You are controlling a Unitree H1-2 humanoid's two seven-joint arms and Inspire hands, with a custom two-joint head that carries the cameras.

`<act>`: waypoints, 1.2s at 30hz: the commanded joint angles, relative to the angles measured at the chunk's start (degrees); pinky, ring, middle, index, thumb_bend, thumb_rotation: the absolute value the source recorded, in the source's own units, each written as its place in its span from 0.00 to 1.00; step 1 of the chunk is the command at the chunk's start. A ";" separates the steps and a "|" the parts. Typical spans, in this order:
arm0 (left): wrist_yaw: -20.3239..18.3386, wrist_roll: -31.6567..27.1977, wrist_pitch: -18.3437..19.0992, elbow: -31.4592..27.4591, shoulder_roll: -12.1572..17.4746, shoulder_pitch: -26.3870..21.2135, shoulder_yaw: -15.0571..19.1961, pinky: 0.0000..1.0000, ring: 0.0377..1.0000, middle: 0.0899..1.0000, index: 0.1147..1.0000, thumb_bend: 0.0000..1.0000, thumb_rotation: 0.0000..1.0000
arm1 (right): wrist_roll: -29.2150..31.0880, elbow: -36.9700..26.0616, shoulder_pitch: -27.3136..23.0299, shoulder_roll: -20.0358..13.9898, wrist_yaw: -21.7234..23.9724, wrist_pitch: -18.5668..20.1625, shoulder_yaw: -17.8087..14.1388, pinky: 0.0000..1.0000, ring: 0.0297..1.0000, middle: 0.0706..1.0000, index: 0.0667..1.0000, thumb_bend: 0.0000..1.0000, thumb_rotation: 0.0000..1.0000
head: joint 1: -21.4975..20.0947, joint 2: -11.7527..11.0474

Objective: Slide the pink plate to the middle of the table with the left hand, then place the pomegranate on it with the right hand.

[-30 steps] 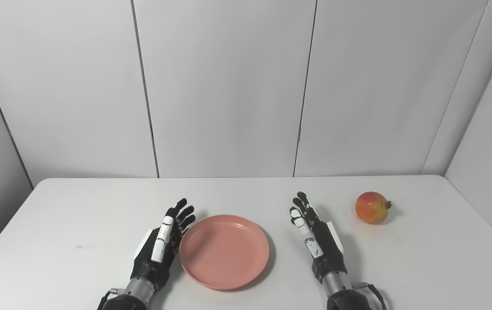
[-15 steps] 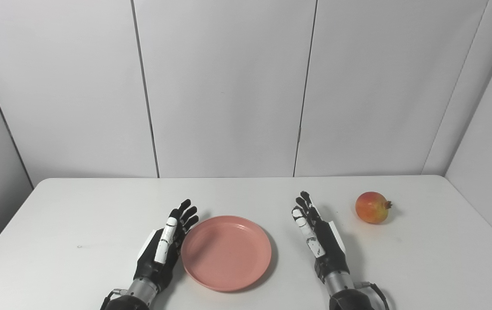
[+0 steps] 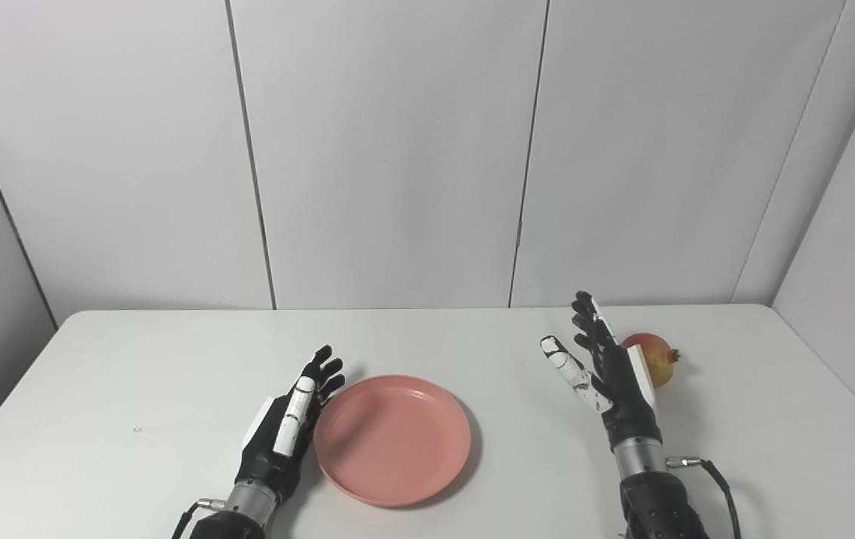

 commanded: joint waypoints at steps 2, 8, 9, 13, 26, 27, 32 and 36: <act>1.33 1.42 -2.08 2.13 -0.31 0.06 -0.28 0.92 0.95 0.96 0.95 0.53 1.00 | -1.25 -2.50 -2.92 -1.49 -1.50 -2.89 -0.62 0.86 0.90 0.91 0.95 0.62 0.68 | 0.15 -0.03; 1.73 1.33 -1.43 1.93 -0.55 0.01 0.13 0.92 0.95 0.96 0.94 0.54 1.00 | -3.46 -3.82 -3.21 -2.72 -3.39 -1.84 -1.26 0.85 0.89 0.91 0.94 0.61 0.61 | 0.14 0.04; 1.74 1.29 -1.34 1.83 -0.55 0.05 0.16 0.92 0.95 0.96 0.94 0.54 1.00 | -3.66 -3.94 -3.26 -2.82 -3.60 -1.73 -1.33 0.85 0.89 0.91 0.94 0.62 0.59 | 0.08 0.14; 1.44 0.77 -1.82 1.47 -0.59 0.30 0.35 0.92 0.95 0.96 0.95 0.53 1.00 | -3.96 -3.13 -3.71 -3.75 -4.40 -2.53 -1.81 0.81 0.88 0.91 0.94 0.64 0.53 | -0.05 0.10; 1.17 0.48 -1.34 1.35 -0.33 0.31 0.62 0.93 0.95 0.96 0.97 0.52 1.00 | -8.35 -0.19 -5.29 -6.95 -8.59 -2.08 -2.62 0.84 0.88 0.89 0.92 0.72 0.53 | -1.11 0.01; 0.88 0.22 -1.49 1.43 -0.27 0.30 0.69 0.93 0.95 0.96 0.97 0.52 1.00 | -9.05 -0.02 -5.37 -7.23 -9.07 -1.58 -2.57 0.84 0.88 0.89 0.93 0.72 0.53 | -1.74 -0.13; 0.29 -0.43 -2.34 2.11 -0.06 0.16 0.96 0.94 0.95 0.96 0.96 0.52 1.00 | -11.43 0.35 -5.67 -8.15 -10.04 0.29 -2.51 0.85 0.90 0.91 0.93 0.74 0.53 | -2.85 -0.49; -0.54 -1.43 -2.07 2.22 0.25 0.17 1.15 0.94 0.96 0.97 0.96 0.53 1.00 | -12.90 1.16 -5.98 -8.79 -10.72 0.95 -2.38 0.85 0.90 0.92 0.93 0.76 0.46 | -3.65 -0.64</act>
